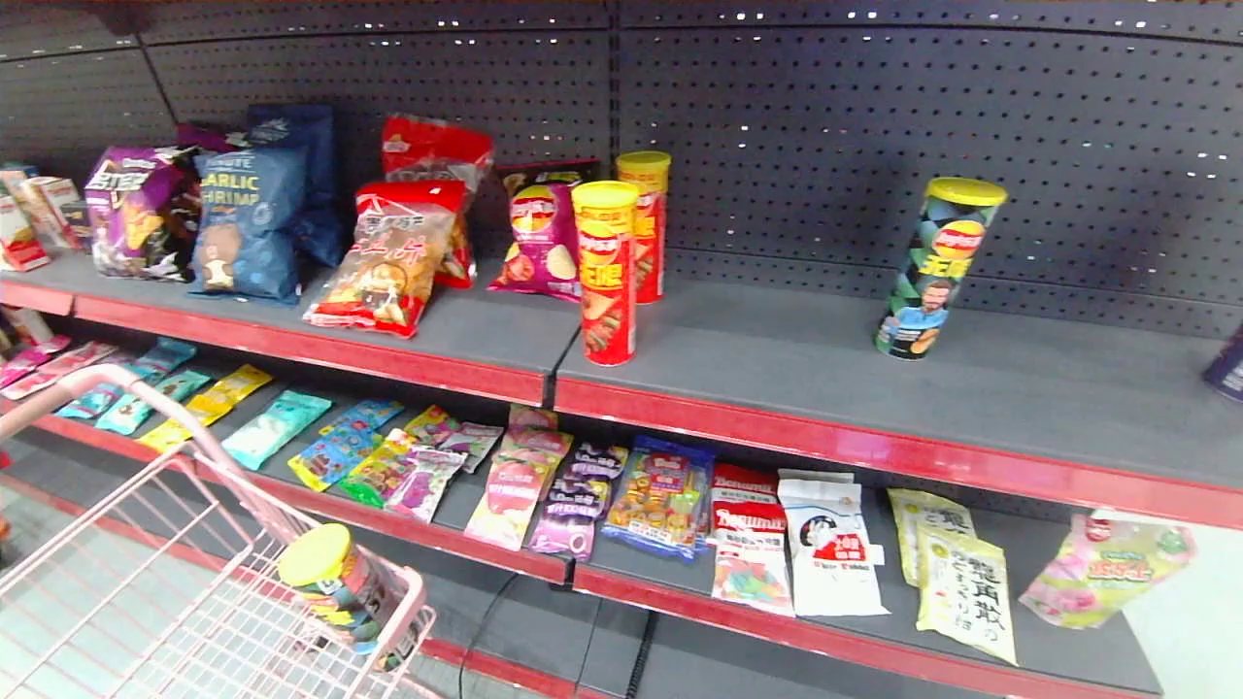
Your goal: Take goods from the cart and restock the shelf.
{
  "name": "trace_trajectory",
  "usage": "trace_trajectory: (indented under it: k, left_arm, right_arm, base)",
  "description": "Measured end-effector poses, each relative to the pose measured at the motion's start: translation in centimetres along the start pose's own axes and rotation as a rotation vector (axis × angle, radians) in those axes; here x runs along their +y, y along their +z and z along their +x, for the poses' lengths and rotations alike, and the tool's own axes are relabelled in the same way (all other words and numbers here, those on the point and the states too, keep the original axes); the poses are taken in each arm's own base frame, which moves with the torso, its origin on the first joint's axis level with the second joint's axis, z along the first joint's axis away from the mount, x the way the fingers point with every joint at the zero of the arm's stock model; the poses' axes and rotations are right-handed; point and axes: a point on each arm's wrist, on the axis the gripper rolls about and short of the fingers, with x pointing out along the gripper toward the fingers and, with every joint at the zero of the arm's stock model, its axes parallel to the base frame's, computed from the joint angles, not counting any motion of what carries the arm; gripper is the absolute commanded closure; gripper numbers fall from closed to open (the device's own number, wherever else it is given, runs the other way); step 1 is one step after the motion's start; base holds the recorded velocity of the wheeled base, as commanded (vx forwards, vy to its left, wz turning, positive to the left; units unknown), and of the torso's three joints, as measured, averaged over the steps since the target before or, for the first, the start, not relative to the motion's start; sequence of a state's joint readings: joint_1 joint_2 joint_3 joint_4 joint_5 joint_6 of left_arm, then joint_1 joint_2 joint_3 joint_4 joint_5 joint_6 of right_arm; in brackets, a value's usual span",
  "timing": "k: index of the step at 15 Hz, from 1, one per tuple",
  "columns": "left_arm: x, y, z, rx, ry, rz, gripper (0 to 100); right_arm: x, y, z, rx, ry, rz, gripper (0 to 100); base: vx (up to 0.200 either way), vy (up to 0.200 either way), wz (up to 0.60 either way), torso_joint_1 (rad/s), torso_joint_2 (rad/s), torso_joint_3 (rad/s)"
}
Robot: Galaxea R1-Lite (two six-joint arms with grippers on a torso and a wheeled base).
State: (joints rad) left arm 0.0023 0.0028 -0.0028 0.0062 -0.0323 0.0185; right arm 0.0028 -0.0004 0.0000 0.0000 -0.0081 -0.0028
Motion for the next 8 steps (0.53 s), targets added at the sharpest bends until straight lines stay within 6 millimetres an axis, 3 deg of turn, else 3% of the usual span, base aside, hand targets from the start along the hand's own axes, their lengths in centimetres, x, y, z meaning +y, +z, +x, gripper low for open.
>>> trace_trajectory:
  k: [2, 8]
  left_arm:
    - [0.00, -0.03, 0.01, 0.001, 0.000, 0.000, 0]
    - [0.00, 0.02, 0.00, -0.002, 0.003, 0.000, 0]
  right_arm:
    - [0.00, 0.00, 0.00, 0.000, 0.001, 0.000, 0]
    - [-0.01, 0.00, 0.00, 0.000, 0.000, 0.003, 0]
  base:
    - [0.000, 0.000, 0.60, -0.002, 0.00, 0.002]
    - [0.000, 0.000, 0.00, -0.008, 0.02, 0.012]
